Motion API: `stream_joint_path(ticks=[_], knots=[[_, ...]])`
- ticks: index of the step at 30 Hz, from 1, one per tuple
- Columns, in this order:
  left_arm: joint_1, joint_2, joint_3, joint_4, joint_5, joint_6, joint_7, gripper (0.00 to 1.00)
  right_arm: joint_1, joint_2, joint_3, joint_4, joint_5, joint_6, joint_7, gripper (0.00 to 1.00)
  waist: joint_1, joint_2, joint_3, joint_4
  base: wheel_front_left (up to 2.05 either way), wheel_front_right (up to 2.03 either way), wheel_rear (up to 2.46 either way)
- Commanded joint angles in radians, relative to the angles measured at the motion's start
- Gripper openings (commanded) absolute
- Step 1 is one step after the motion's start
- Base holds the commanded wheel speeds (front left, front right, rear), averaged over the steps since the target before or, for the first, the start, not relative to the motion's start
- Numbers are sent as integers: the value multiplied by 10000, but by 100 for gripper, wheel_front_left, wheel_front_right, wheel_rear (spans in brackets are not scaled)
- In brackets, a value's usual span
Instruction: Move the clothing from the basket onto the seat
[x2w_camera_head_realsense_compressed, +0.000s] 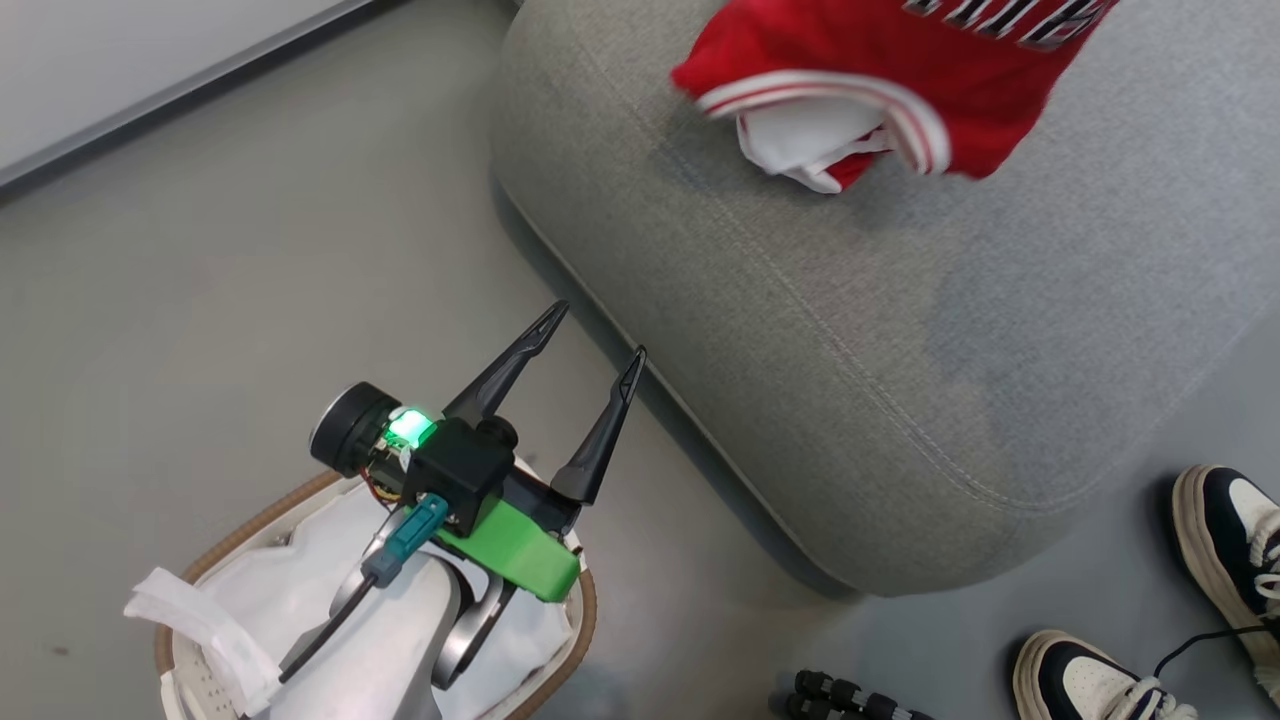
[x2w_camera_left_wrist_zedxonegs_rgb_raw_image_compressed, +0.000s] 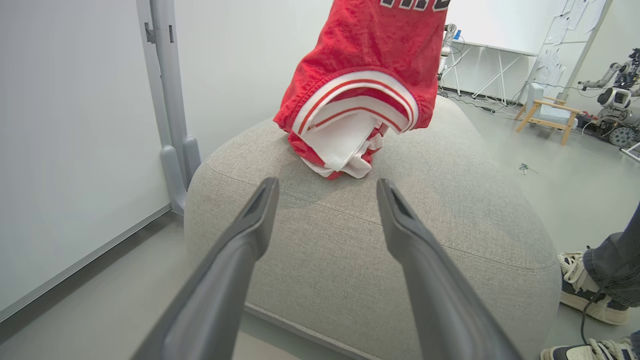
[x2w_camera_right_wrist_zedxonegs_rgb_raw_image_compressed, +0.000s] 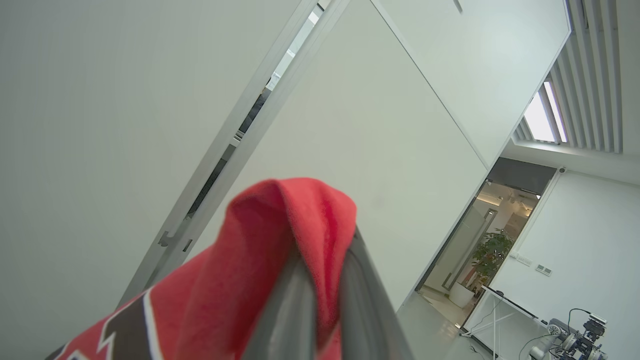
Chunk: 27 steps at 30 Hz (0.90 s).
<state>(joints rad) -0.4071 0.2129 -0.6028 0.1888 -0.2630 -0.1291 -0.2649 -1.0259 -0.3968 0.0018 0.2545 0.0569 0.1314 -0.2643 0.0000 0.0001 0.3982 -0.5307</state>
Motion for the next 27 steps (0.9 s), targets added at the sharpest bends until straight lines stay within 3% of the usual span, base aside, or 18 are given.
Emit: stream_joint_path(ticks=[1,8,17,26,27], knots=[[-197,156,-3,-51,16,-28,11,100,-285,-128,-250,220,-247,-14,-2,0,0,-1,398,367,0,0,0],[-795,426,-278,-190,-5,-28,10,100,-1136,-318,-1549,1623,-1267,-14,0,0,0,-1,1501,1079,0,0,0],[-1500,718,-609,-533,-23,-28,10,100,-274,574,-2447,2508,-1753,-14,0,0,0,-1,2646,1851,0,0,0],[-1793,766,-758,-590,-126,-28,10,100,1424,1621,-3624,3081,-1990,-14,0,0,0,-1,2952,2205,0,0,0],[-1802,739,-795,-619,-129,-28,10,100,1694,1744,-3792,3145,-2040,-13,0,12,0,-1,2904,2211,0,0,0]])
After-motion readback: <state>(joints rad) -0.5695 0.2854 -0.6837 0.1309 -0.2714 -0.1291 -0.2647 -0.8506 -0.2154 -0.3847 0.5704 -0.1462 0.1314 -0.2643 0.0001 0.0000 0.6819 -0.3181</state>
